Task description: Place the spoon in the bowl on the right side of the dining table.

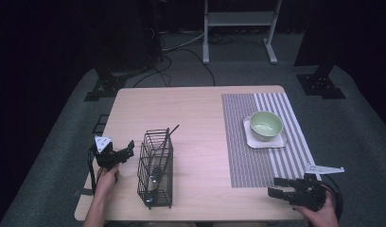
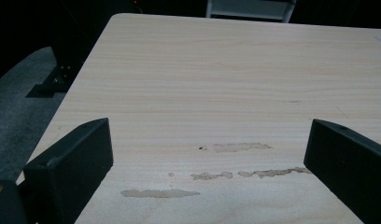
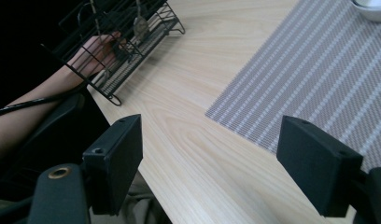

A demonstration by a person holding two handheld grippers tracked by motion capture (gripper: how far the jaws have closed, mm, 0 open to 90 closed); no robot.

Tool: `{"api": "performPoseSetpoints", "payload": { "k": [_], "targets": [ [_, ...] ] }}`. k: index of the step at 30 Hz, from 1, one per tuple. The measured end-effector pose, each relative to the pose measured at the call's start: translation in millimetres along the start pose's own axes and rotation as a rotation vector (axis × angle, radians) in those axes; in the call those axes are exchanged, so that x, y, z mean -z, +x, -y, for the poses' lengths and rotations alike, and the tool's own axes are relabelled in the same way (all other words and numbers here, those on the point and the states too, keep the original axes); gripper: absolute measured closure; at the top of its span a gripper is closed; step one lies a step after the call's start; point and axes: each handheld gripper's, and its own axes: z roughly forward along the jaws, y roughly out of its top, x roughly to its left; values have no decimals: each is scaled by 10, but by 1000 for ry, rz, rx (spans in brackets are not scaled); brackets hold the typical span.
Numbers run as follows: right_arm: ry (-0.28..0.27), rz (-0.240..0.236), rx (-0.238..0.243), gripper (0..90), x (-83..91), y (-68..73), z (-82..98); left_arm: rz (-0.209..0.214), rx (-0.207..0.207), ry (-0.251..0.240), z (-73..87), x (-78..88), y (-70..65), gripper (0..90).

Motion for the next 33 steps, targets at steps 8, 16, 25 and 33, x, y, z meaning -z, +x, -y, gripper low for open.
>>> {"api": "performPoseSetpoints", "payload": {
  "k": [8,16,25,33],
  "targets": [
    [43,-51,48,213,-218,218,-204,-2,-17,11,-5,-10,-16,3],
    [65,-79,57,213,-338,322,-342,-1,-19,9,-6,-14,-24,3],
    [98,-118,91,213,-524,509,-561,-3,-19,8,-5,-11,-24,3],
    [137,-140,118,213,-704,641,-700,-2,-24,6,-3,-11,-28,3]
  ]
}}
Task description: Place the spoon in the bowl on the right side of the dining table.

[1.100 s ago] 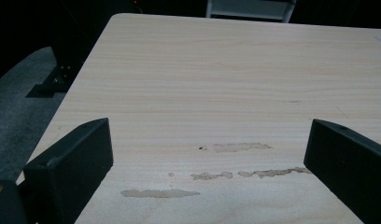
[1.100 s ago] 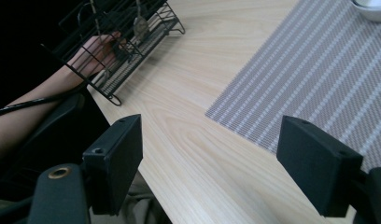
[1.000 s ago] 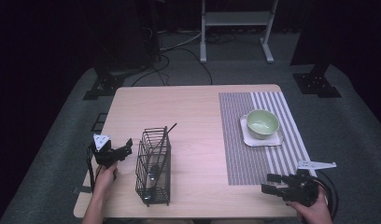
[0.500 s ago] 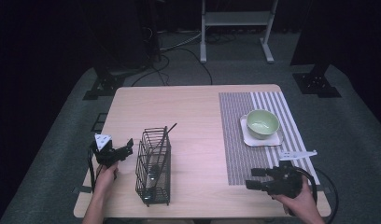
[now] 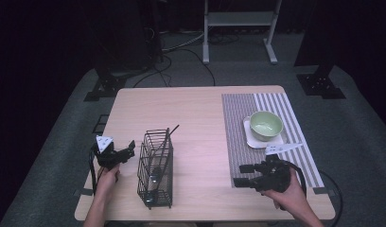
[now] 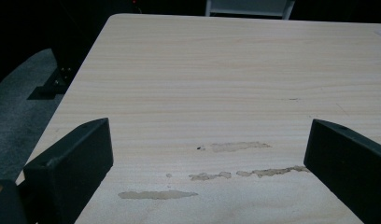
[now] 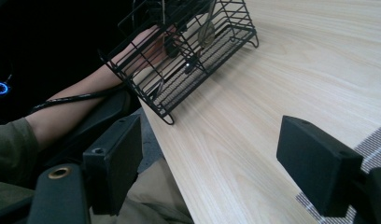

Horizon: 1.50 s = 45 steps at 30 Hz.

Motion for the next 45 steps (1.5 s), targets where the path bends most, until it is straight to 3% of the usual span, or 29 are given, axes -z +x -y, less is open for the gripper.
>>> {"api": "performPoseSetpoints", "payload": {
  "k": [5,13,45],
  "targets": [
    [17,-31,1,214,-95,39,-64,-6,-21,7,-2,-3,-19,3],
    [49,-51,23,213,-242,132,-202,-3,-10,2,-1,-3,-8,3],
    [167,-87,100,222,-865,378,-821,-2,-5,5,-1,-3,-4,3]
  ]
}}
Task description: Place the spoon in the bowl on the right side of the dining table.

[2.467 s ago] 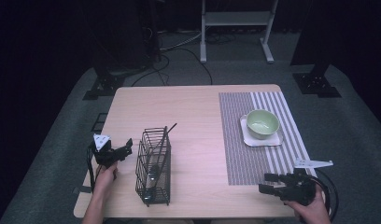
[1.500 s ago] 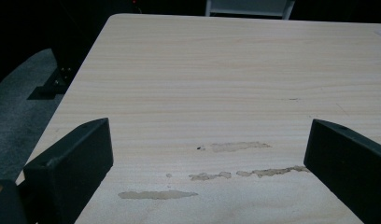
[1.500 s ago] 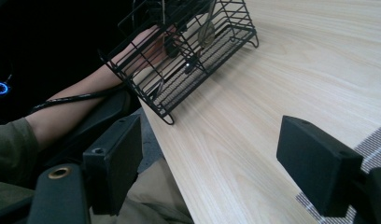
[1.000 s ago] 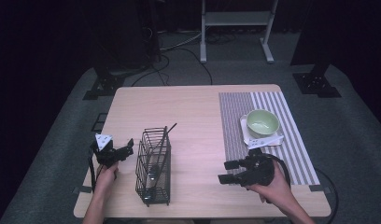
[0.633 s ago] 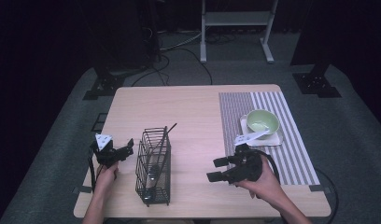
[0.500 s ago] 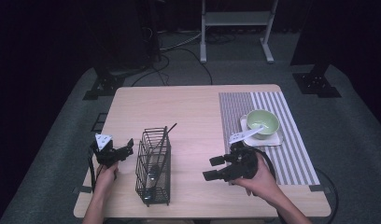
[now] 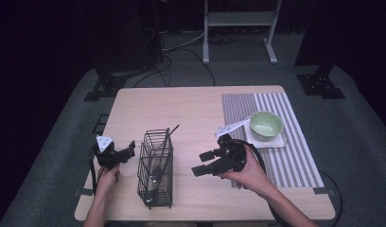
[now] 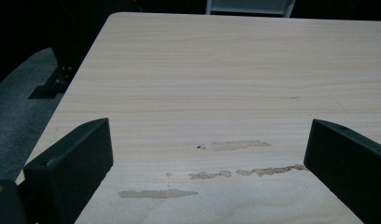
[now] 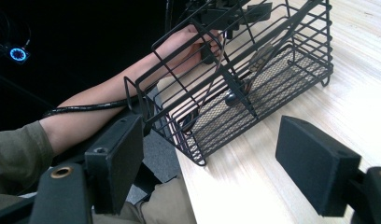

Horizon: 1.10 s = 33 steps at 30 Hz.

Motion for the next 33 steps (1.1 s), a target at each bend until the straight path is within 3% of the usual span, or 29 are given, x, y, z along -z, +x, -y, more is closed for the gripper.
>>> {"api": "performPoseSetpoints", "payload": {
  "k": [33],
  "targets": [
    [46,-31,-5,264,-404,-74,-356,-2,9,3,0,1,2,4]
  ]
}}
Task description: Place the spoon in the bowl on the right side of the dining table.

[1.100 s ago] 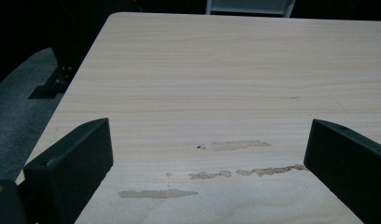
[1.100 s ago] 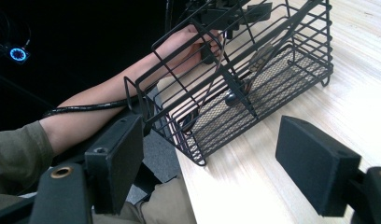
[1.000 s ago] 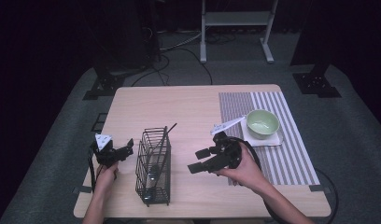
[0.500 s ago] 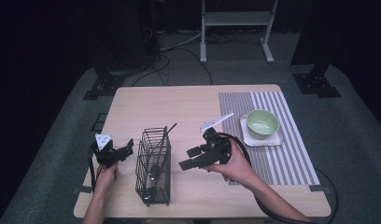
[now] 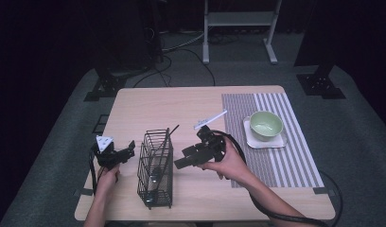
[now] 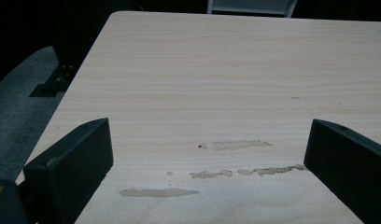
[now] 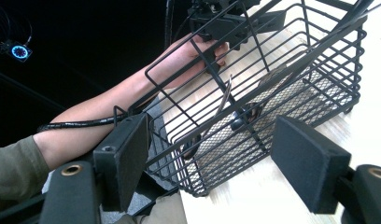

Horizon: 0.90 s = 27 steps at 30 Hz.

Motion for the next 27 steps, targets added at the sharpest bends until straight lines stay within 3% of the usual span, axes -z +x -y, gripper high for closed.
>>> {"api": "performPoseSetpoints", "payload": {
  "k": [16,23,27],
  "targets": [
    [15,-2,-2,425,-183,-41,-175,2,-1,-1,1,-1,0,4],
    [33,38,-6,565,-252,-72,-192,4,-1,2,0,1,0,3],
    [37,42,-10,602,-274,-84,-194,3,-1,2,0,1,0,3]
  ]
}}
